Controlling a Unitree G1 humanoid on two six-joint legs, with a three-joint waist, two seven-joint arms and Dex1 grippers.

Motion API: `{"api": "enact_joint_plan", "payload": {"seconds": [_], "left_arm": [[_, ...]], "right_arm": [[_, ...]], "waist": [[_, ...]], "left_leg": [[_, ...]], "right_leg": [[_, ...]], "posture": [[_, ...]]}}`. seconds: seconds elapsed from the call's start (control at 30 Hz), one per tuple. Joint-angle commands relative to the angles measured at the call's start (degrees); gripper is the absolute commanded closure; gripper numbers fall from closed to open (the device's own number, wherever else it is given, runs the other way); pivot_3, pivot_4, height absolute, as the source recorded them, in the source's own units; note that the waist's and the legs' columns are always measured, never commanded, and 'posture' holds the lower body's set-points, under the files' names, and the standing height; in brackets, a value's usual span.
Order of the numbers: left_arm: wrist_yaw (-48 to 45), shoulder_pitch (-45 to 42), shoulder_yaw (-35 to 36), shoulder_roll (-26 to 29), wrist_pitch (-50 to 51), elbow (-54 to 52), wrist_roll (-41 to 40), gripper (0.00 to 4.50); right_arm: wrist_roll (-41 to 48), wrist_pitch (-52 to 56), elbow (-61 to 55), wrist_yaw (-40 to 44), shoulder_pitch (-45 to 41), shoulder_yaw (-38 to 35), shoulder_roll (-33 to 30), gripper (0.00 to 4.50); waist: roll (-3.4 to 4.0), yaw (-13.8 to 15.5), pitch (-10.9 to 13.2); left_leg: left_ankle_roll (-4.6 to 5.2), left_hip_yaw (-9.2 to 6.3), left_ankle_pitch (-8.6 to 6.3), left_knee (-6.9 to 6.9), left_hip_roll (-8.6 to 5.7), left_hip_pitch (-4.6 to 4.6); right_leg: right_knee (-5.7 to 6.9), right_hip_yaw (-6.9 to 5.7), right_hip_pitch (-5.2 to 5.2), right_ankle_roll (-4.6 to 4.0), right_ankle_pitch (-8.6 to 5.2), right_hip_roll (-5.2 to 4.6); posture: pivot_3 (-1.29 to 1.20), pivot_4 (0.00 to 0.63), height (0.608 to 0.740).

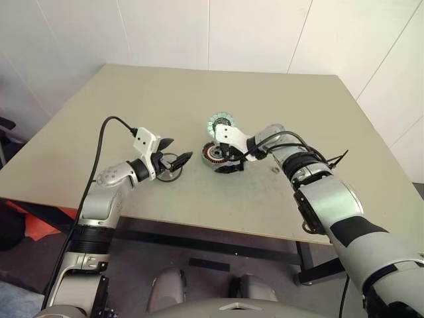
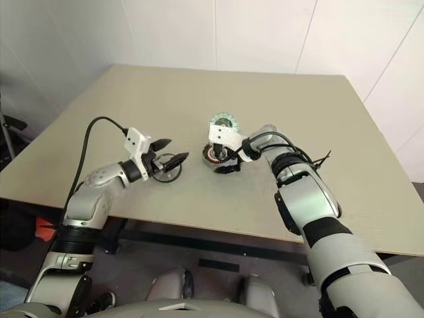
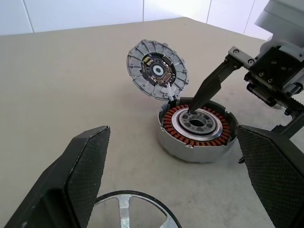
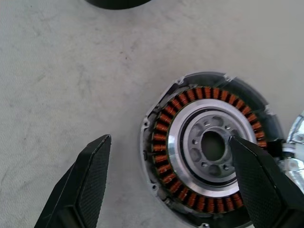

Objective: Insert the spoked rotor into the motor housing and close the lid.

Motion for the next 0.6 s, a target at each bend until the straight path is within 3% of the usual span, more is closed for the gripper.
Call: {"api": "enact_joint_plan", "payload": {"seconds": [0.03, 0.6], "left_arm": [[-0.1, -0.5, 1.0, 0.8, -0.6, -2.1, -0.7, 0.00], [0.3, -0.8, 1.2, 1.0, -1.1, -1.2, -0.3, 0.00]], "right_arm": [[-1.2, -0.6, -0.4, 0.0, 0.3, 0.5, -0.4, 0.02], [-5.7, -2.6, -0.5, 0.4, -2.3, 4.0, 0.9, 0.02]], "waist": [[0.00, 0.0, 0.0], [0.01, -0.1, 0.0]], "left_leg": [[0.00, 0.00, 0.00, 0.00, 0.00, 0.01], [-0.01, 0.00, 0.00, 0.00, 0.00, 0.22]], "right_leg": [[0.01, 0.00, 0.00, 0.00, 0.00, 0.00], [0.02, 0.01, 0.19, 0.00, 0.00, 0.00]], "posture": [[0.00, 0.000, 0.740], [0.00, 0.000, 0.740]]}}
